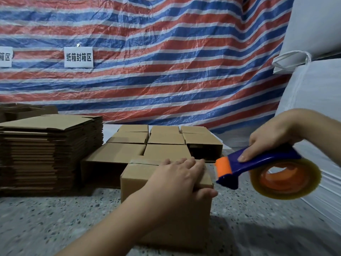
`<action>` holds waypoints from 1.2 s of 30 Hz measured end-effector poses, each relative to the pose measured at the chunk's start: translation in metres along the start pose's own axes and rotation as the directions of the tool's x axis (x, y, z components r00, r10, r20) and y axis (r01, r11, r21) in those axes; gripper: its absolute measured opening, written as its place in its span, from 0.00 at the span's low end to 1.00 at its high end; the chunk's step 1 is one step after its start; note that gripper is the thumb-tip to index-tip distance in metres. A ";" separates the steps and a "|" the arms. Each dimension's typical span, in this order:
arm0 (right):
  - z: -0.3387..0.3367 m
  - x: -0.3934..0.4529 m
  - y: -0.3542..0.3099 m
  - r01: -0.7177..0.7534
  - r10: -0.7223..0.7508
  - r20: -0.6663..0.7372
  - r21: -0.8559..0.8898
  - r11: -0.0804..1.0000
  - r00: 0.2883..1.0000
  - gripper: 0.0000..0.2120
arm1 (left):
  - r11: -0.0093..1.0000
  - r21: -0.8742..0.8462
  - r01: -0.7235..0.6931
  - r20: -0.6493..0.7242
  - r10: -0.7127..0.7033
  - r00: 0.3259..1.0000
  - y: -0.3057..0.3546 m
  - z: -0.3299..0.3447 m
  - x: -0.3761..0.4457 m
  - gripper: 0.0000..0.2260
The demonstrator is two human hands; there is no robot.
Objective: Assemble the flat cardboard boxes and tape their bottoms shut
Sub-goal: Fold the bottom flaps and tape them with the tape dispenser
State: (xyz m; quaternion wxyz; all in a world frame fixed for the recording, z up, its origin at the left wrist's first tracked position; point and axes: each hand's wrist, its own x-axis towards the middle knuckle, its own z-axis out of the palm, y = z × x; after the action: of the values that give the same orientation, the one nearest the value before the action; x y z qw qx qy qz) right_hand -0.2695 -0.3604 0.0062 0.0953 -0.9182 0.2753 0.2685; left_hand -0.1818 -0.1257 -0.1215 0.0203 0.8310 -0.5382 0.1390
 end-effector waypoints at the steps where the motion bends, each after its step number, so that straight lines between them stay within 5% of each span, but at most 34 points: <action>1: 0.004 0.007 -0.009 -0.034 0.033 -0.020 -0.062 0.997 0.999 0.31 | 1.000 0.005 -0.008 -0.002 0.008 1.000 -0.001 0.000 0.000 0.38; 4: 0.028 0.036 -0.024 -0.171 0.147 -0.093 -0.349 0.922 0.985 0.26 | 0.999 0.022 -0.029 -0.037 0.030 0.999 -0.001 0.002 0.000 0.35; 6: 0.050 0.056 -0.018 -0.227 0.159 -0.198 -0.394 0.891 0.967 0.29 | 0.999 0.030 -0.033 -0.056 0.034 0.998 -0.001 0.003 -0.001 0.34; 12: 0.127 0.109 0.005 -0.136 0.045 -0.587 -0.113 0.984 0.809 0.25 | 0.999 0.025 -0.032 -0.073 0.034 0.997 0.001 0.003 0.000 0.35; 16: 0.175 0.127 0.010 -0.144 0.021 -0.729 -0.107 0.984 0.685 0.26 | 0.998 0.057 -0.023 -0.090 0.028 0.996 0.002 0.002 -0.001 0.34; 22: 0.169 0.100 -0.004 -0.191 0.131 -0.724 -0.001 0.982 0.677 0.42 | 0.999 0.044 -0.024 -0.086 0.027 0.996 0.002 0.001 -0.002 0.34; 24: 0.152 0.083 -0.015 -0.016 0.100 -0.780 0.115 0.993 0.618 0.44 | 0.999 0.034 -0.029 -0.081 0.031 0.996 0.002 0.001 -0.002 0.34; 26: 0.139 0.072 -0.029 0.374 0.079 -0.763 0.401 0.836 0.641 0.40 | 0.999 0.043 -0.029 -0.079 0.032 0.996 0.003 0.001 -0.002 0.34; 28: 0.133 0.065 -0.046 0.555 0.060 -0.665 0.666 0.498 0.745 0.32 | 0.998 0.052 -0.025 -0.076 0.028 0.997 0.003 0.000 -0.002 0.34; 30: 0.131 0.062 -0.059 0.563 0.048 -0.619 0.741 0.366 0.784 0.27 | 0.998 0.065 -0.025 -0.079 0.030 0.996 0.003 -0.001 -0.002 0.34; 36: 0.133 0.062 -0.087 0.516 -0.005 -0.525 0.833 0.202 0.851 0.28 | 0.997 0.066 -0.033 -0.092 0.039 0.995 0.003 0.000 -0.002 0.33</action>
State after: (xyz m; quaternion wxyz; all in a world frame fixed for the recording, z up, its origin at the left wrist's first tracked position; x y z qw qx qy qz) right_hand -0.2357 -0.2739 -0.1365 0.6176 -0.7318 0.2282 -0.1763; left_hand -0.1852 -0.1254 -0.1221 0.0163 0.8139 -0.5469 0.1953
